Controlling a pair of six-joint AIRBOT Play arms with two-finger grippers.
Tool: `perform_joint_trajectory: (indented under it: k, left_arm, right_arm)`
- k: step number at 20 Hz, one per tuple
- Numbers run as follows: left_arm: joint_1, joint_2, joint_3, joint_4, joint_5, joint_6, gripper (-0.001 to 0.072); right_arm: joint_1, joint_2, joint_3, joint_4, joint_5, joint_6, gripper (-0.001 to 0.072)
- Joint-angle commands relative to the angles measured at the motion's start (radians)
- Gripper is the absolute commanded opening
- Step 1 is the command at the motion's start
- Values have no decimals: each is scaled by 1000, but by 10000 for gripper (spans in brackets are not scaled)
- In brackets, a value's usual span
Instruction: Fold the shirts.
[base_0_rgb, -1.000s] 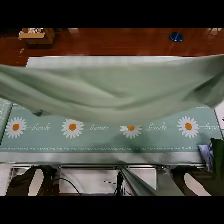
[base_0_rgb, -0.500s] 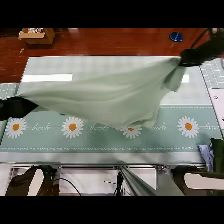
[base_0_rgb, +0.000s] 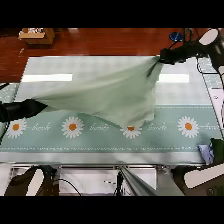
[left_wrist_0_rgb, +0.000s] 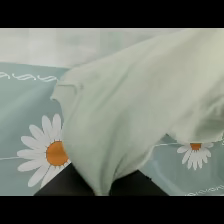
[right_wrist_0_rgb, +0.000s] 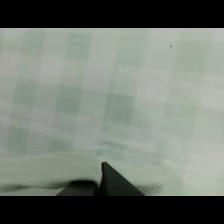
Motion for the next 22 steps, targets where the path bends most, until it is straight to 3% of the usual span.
perform_joint_trajectory:
  k: [1,3,4,5,6,8,10,13,17,19,22]
  left_arm:
    - [-20,-14,-27,-2,16,0,31]
    - [-51,-14,-27,-2,16,0,31]
    - [-69,-14,-27,-2,16,0,31]
    - [-87,-14,-27,-2,18,0,32]
    - [-102,-14,-27,-2,19,0,31]
    - [-125,-14,-27,-2,34,0,32]
    - [-137,-14,-27,-2,68,0,32]
    - [-137,-14,-27,-2,90,1,32]
    - [-137,-14,-27,-2,92,8,32]
    - [-137,-14,-27,-1,93,8,32]
    - [-137,-14,-27,-1,92,8,32]
  right_arm:
    - [-6,-24,8,47,34,3,205]
    - [-31,23,26,42,127,2,215]
    - [-50,56,31,26,176,1,281]
    - [-74,97,31,-13,227,0,435]
    - [-99,132,31,-80,285,1,482]
    - [-148,179,28,-275,473,50,481]
    - [-187,199,-23,-356,630,66,475]
    - [-231,276,-262,-198,589,75,475]
    - [-209,364,-642,52,376,62,479]
    - [-182,366,-758,147,288,35,523]
    - [-106,366,-848,203,172,40,534]
